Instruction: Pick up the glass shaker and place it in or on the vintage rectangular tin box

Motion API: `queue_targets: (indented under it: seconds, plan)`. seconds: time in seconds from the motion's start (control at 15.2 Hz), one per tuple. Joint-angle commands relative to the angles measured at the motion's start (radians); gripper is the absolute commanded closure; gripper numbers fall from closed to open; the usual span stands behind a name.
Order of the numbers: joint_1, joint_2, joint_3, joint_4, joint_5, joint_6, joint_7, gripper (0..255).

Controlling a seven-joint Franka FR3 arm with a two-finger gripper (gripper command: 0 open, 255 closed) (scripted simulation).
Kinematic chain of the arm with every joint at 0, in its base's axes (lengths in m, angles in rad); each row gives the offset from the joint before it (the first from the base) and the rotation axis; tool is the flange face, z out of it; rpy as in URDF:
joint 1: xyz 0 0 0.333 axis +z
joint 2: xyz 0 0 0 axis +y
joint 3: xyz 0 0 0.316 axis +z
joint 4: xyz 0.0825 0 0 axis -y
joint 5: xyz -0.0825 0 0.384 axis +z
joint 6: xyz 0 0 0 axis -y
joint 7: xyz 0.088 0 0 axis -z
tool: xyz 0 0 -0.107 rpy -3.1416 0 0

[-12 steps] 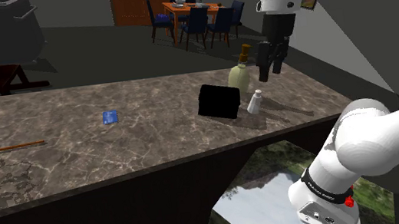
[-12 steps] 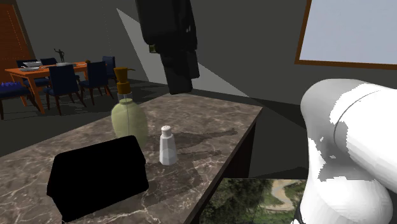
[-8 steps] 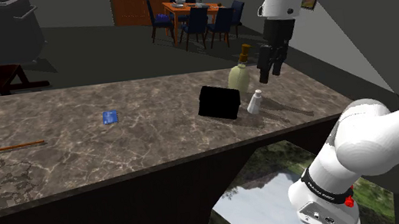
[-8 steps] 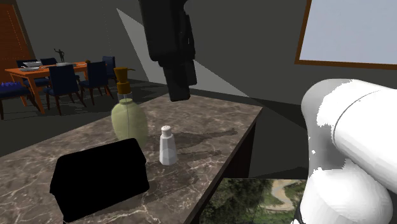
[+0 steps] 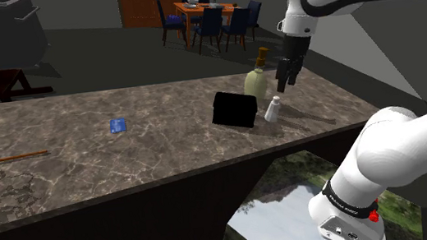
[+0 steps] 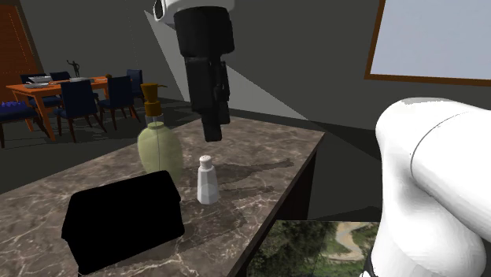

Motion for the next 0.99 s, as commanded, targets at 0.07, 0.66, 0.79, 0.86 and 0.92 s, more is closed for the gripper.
queue_targets:
  seconds: [0.07,0.66,0.79,0.86,0.92]
  plan:
    - [-0.017,0.063,-0.068,-0.017,-0.033,0.102,-0.072,0]
    - [-0.024,0.302,-0.26,0.025,-0.046,0.355,-0.289,0]
    - [-0.023,0.314,-0.265,0.006,-0.044,0.385,-0.291,0]
    - [-0.022,0.321,-0.267,-0.003,-0.043,0.4,-0.293,0]
    - [-0.021,0.327,-0.27,-0.012,-0.042,0.416,-0.294,0]
